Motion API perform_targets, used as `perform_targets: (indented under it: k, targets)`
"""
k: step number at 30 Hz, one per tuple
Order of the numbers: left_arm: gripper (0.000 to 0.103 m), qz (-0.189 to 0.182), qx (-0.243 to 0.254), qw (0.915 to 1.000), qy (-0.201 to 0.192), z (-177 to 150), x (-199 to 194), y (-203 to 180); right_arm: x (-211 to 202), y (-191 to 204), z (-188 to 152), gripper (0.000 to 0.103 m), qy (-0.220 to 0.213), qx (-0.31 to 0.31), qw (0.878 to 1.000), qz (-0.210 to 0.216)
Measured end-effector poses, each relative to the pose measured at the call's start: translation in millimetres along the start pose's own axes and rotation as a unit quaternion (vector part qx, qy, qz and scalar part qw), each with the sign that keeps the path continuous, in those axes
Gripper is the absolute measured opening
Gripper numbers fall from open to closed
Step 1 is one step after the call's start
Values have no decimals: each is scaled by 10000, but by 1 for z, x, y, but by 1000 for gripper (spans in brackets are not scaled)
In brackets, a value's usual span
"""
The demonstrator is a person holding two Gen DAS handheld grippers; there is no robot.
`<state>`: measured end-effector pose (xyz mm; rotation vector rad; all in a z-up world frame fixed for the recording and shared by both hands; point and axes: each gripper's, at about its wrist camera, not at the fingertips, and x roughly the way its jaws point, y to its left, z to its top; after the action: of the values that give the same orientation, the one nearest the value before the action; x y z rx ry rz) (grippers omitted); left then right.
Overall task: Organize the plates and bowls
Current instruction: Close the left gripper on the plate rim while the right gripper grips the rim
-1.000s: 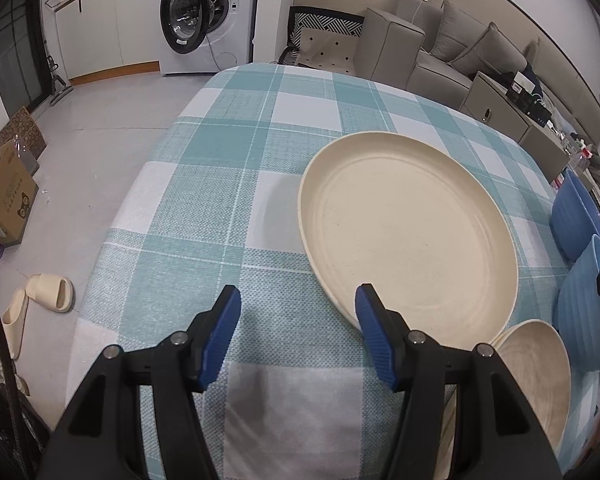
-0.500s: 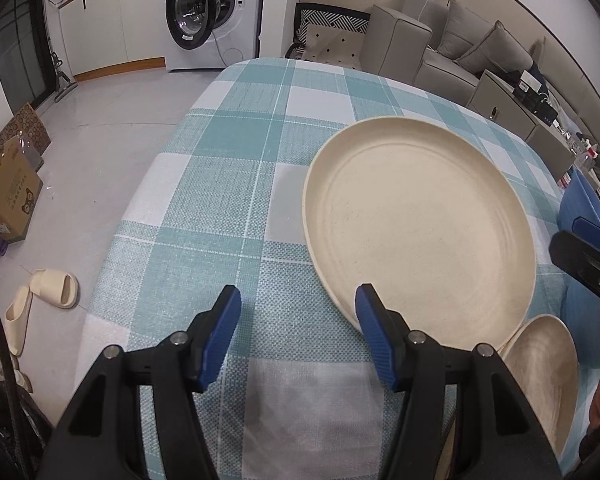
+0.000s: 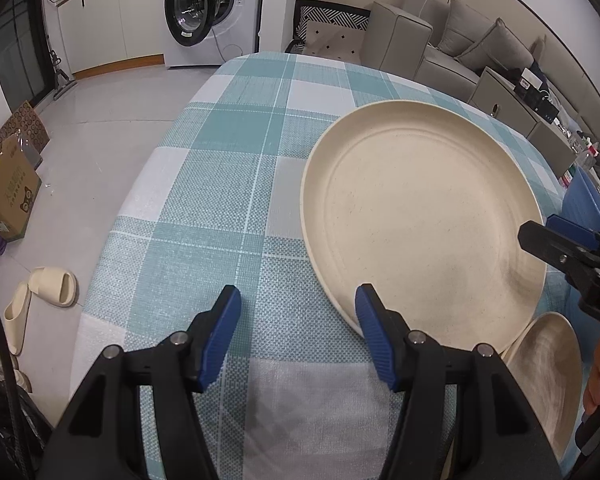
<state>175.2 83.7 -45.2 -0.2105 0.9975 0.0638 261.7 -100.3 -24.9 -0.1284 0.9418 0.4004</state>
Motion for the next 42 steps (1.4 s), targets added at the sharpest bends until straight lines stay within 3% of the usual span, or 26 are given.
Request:
perform_targets:
  k: [1,3,9,12,16,25,42]
  targets:
    - [59,-6,-1,10000,-2,0,0,0,2,1,-1,67,17,-21,10000,9]
    - [57,-13,35,10000,-40,-1,0,-1,5,2,-1,51,52,-90,9999,21]
    - [32,-221,153,9996,-80,-1,-1,-7,5,6,-3,36,24,-235,9997,-60]
    - [25,-233,201,9995,-86,-1,-2,-10,5,6,-3,30,10,-254,9996,-105]
    - [21,-266,277,9992,-112,-1,-3,-13,5,6,-4,28,2,-285,9995,-119]
    - [21,-245,217,9993,-157,-2,-6,-13,1,8,-4,28,-45,-320,9994,-137]
    - [21,-203,204,9978,-605,-5,-44,-16,-38,13,-10,28,-409,-377,9984,-83]
